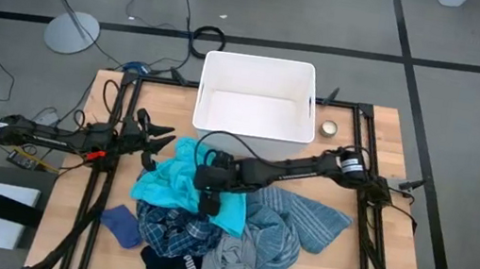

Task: Sort clothes
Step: Put the blue shorts into the laundry bin

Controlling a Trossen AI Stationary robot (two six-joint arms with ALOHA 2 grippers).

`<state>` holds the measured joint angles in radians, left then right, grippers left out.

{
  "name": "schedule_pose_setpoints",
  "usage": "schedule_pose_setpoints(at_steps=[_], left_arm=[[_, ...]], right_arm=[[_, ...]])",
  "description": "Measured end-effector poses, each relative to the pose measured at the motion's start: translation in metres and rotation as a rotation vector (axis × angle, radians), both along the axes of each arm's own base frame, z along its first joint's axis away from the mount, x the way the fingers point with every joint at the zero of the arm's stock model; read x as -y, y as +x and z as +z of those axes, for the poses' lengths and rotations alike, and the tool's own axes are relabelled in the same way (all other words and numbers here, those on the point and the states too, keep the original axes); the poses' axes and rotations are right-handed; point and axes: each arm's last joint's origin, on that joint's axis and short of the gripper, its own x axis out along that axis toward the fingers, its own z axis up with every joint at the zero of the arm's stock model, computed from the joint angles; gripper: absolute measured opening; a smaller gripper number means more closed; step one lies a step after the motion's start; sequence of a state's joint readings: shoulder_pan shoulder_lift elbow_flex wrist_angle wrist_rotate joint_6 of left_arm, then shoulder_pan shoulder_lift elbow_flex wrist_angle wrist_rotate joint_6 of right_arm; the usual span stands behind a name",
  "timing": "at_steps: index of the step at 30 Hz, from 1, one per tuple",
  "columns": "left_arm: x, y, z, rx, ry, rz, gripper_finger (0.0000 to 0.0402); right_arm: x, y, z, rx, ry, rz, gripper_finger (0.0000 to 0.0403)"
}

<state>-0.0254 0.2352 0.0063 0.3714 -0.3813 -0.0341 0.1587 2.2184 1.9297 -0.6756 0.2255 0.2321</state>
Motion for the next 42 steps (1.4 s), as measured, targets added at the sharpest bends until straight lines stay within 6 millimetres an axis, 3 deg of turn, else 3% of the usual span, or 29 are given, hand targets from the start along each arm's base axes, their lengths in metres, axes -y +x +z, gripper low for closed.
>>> schedule_pose_setpoints(at_steps=[4,6,7,12,17,25,33,42], left_arm=[[0.000,0.000,0.000,0.000,0.000,0.000,0.0121],[0.000,0.000,0.000,0.000,0.000,0.000,0.0121],[0.000,0.000,0.000,0.000,0.000,0.000,0.0121],[0.000,0.000,0.000,0.000,0.000,0.000,0.0121],[0.000,0.000,0.000,0.000,0.000,0.000,0.0121],[0.000,0.000,0.000,0.000,0.000,0.000,0.0121],[0.000,0.000,0.000,0.002,-0.001,0.003,0.0121],[0.000,0.000,0.000,0.000,0.000,0.001,0.0121]], right_arm=[[0.002,-0.002,0.008,0.008,0.050,0.006,0.0127],[0.003,-0.007,0.022,0.031,0.059,0.031,0.0041],[0.004,-0.010,0.033,0.053,0.056,0.053,0.0022],[0.011,-0.034,0.095,0.192,0.043,0.079,0.0006],[0.023,-0.071,0.164,0.389,-0.030,0.076,0.0003],[0.058,-0.111,0.245,0.777,-0.172,-0.020,0.0001],[0.115,-0.131,0.300,1.214,-0.357,-0.178,0.0001],[0.182,-0.178,0.341,1.728,-0.516,-0.413,0.0000]])
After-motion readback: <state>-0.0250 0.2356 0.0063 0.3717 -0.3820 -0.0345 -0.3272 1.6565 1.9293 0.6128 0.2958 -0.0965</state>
